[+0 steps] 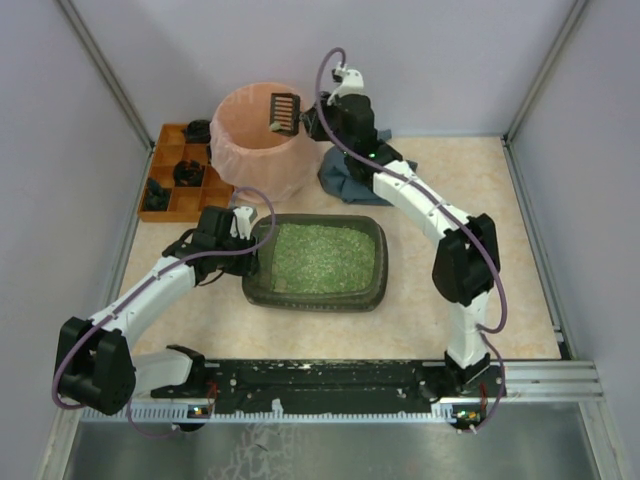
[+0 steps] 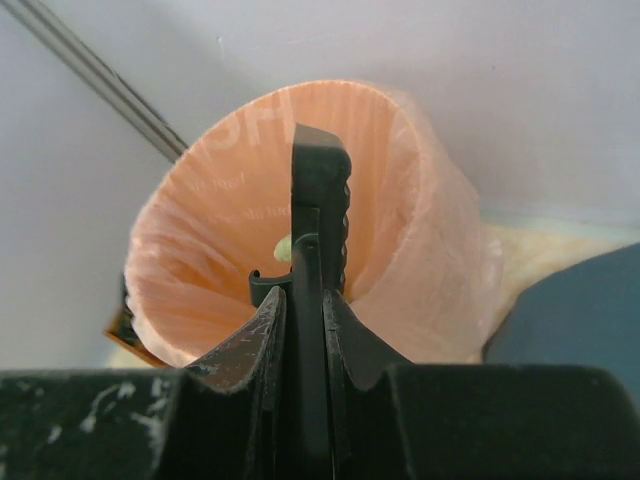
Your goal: Clean the litter box
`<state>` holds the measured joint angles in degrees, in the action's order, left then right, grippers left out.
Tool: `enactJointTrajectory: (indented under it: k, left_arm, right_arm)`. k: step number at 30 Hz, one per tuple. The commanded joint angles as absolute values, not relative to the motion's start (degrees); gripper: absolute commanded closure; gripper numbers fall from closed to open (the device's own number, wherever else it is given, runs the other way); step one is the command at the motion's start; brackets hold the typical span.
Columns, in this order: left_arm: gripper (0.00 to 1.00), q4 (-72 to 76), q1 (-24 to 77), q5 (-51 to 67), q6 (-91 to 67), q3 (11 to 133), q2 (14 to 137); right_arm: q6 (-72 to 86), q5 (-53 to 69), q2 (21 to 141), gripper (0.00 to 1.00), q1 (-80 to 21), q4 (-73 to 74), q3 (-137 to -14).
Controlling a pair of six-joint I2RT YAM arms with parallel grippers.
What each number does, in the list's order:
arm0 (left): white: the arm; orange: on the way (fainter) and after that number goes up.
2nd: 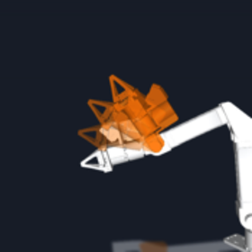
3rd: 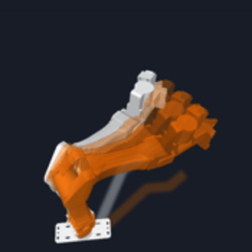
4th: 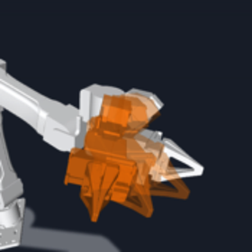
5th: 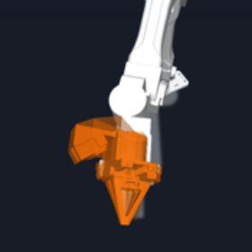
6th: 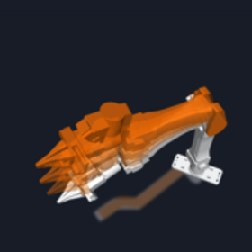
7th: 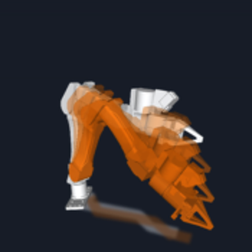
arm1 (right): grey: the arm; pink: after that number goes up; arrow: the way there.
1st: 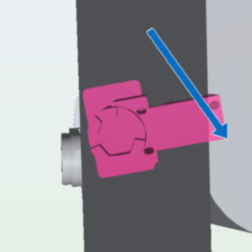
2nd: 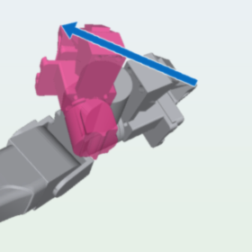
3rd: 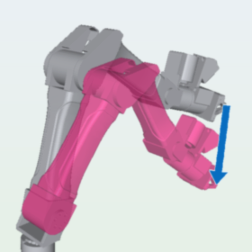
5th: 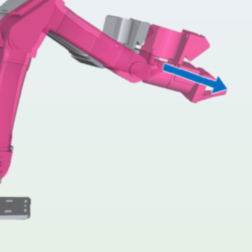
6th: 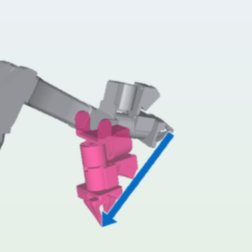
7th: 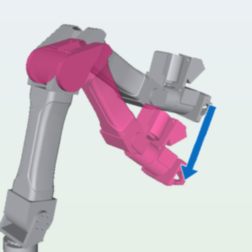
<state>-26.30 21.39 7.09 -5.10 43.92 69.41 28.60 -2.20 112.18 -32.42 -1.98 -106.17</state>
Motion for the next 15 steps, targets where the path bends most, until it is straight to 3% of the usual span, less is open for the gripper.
enactJointTrajectory:
  k: [1, 9, 15]
  left_arm:
    - [0.52, -25.66, 22.1, 10.16, -5.1, 45.24, 69.67]
    - [0.52, -25.6, 22.13, 10.54, -5.23, 45.18, 69.73]
    - [0.52, -25.58, 22.15, 10.83, -5.22, 45.18, 69.95]
  right_arm:
    - [3.63, -8.07, 111.16, 1.0, -36.97, -6.88, -108.32]
    - [-21.61, -12.77, 108.39, 1.0, -43.25, -16.03, -104.23]
    - [-26.28, -11.92, 103.35, 1.0, -45.31, -23.08, -99.34]
